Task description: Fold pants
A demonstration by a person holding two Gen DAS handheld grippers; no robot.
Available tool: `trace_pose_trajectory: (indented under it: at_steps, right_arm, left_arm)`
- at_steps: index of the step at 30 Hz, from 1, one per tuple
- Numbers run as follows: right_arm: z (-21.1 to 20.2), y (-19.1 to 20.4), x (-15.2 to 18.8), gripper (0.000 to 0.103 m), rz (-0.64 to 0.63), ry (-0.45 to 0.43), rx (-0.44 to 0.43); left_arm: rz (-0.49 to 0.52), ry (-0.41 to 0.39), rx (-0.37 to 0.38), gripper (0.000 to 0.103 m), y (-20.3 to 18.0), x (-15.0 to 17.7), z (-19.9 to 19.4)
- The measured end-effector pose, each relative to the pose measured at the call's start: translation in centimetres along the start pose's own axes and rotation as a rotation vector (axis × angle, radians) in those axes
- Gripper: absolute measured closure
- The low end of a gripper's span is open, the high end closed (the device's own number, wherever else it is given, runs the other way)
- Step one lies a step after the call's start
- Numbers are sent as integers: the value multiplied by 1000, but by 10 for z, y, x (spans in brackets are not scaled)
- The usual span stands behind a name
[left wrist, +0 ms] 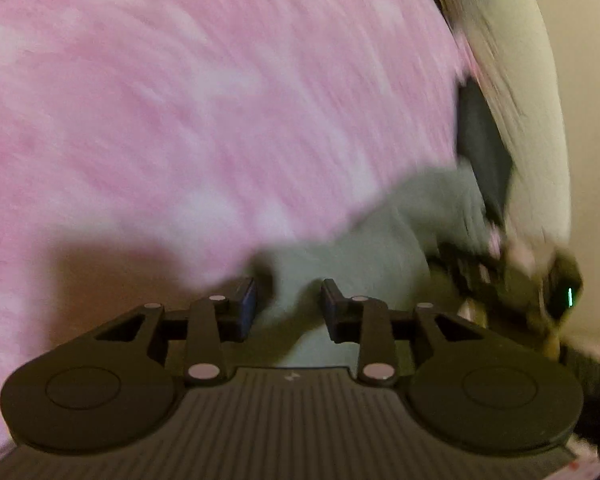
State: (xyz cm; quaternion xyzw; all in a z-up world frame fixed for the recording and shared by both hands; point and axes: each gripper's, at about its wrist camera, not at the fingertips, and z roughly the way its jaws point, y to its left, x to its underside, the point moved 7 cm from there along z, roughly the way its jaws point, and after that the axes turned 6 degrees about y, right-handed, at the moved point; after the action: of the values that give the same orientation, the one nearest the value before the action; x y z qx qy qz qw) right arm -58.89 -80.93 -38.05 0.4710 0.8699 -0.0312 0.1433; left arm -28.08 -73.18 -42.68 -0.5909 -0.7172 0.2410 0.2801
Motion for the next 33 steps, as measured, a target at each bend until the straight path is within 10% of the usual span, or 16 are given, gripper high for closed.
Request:
trace_pose_trajectory:
  at_steps: [5,8,18,27,33]
  right_arm:
    - [-1,1,2,55,4,-4,-2]
    - [-1,-1,5,61,0,-28,-14]
    - [-11,-13,20,62,33,-43,-22]
    - [-47,-28,49,61,198,-80,32]
    - [-83,-54,44,60,281,-261,113]
  left_arm:
    - [29,-100,21,101,-11,-5,-6]
    - [-67,-264,10,101,14,-21,-32]
    - [-38,-324,-151,101,14,4,-71]
    - [137,-100,-191,99,-23,82,24]
    - [263,-22,-256,98,-43,131,59]
